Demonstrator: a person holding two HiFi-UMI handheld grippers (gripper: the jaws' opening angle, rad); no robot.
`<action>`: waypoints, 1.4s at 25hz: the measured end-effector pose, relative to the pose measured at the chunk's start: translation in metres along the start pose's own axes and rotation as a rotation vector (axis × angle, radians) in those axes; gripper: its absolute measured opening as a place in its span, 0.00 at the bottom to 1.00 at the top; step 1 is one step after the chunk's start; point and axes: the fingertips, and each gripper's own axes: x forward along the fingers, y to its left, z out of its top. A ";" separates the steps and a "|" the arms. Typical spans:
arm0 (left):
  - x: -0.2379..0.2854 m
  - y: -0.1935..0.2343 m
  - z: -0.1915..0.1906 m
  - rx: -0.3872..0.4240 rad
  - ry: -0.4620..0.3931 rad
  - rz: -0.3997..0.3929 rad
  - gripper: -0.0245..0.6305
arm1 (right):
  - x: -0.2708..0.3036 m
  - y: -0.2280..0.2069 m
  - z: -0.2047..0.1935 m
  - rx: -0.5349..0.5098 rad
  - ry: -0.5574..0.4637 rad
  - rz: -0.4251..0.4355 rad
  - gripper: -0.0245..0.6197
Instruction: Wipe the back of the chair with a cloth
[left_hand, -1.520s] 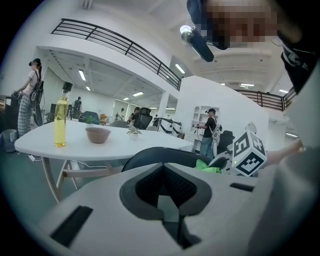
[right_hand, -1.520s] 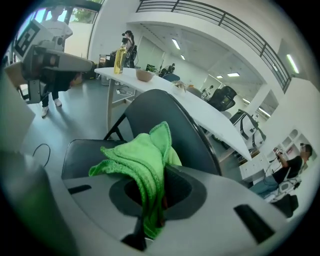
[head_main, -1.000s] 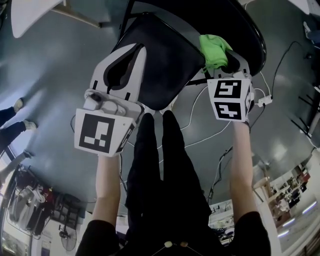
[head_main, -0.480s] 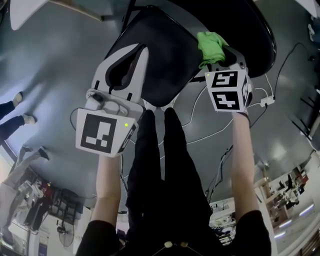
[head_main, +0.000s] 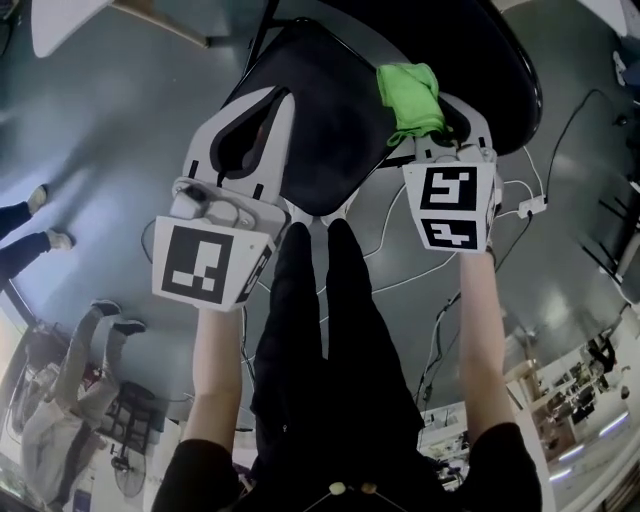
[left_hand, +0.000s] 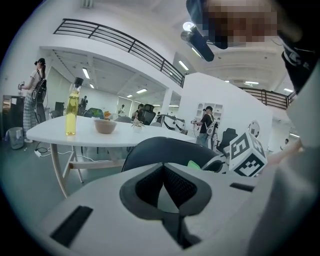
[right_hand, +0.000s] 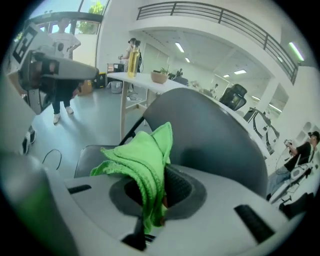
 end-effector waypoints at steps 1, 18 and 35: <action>-0.001 -0.002 0.005 0.006 -0.006 -0.001 0.05 | -0.009 -0.002 0.010 0.016 -0.035 -0.006 0.11; -0.086 -0.110 0.208 0.129 -0.155 -0.060 0.05 | -0.284 -0.036 0.155 0.243 -0.606 -0.154 0.11; -0.167 -0.195 0.306 0.268 -0.313 -0.154 0.05 | -0.425 -0.052 0.188 0.323 -0.843 -0.247 0.11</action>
